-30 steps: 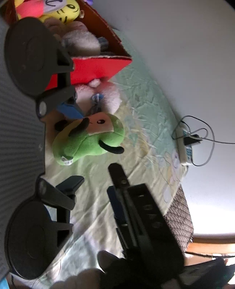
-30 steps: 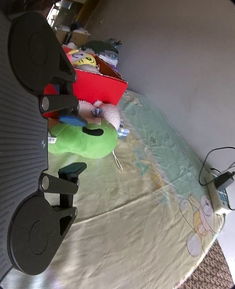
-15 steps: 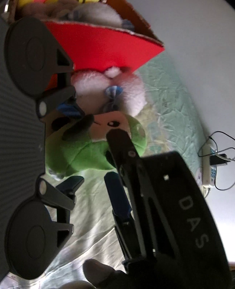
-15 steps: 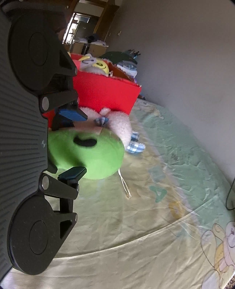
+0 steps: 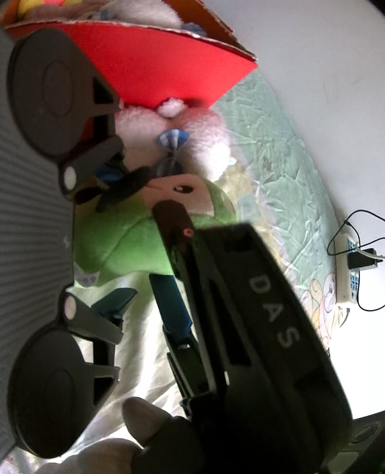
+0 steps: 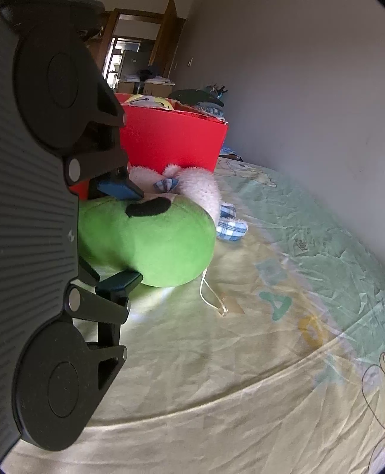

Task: Organize objects
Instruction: 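Close the right gripper on the green plush toy, then lift the green plush with the right gripper and carry it over the box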

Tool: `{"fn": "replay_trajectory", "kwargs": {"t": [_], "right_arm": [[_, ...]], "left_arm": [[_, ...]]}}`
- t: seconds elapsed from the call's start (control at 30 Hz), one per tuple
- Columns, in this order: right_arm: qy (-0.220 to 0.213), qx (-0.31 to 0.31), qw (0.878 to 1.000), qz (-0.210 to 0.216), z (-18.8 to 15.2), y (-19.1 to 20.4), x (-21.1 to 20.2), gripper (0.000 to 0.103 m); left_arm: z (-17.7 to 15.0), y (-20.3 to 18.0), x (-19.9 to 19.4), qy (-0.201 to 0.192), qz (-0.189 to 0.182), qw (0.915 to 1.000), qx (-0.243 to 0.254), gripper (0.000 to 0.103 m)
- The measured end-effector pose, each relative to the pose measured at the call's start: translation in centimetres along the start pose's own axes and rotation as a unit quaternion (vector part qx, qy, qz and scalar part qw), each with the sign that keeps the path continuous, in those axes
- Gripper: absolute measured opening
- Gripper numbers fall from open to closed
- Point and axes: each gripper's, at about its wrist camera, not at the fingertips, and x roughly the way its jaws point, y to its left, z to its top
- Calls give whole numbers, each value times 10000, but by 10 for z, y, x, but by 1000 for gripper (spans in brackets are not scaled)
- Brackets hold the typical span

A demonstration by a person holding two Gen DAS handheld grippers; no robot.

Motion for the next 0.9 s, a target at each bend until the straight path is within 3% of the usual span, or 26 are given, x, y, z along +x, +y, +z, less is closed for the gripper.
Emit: {"fn": "replay_trajectory", "kwargs": {"t": [0.1, 0.5, 0.9], "right_arm": [[-55, -85, 9999, -108, -4, 3, -7, 53], [-402, -203, 9983, -378, -32, 12, -52, 52], [-914, -553, 9934, -415, -61, 50, -73, 53]], "left_arm": [[-1, 1, -6, 3, -113, 9999, -15, 65], [-12, -31, -39, -203, -563, 9981, 165, 64], [-23, -25, -81, -745, -763, 9940, 248, 62]]}}
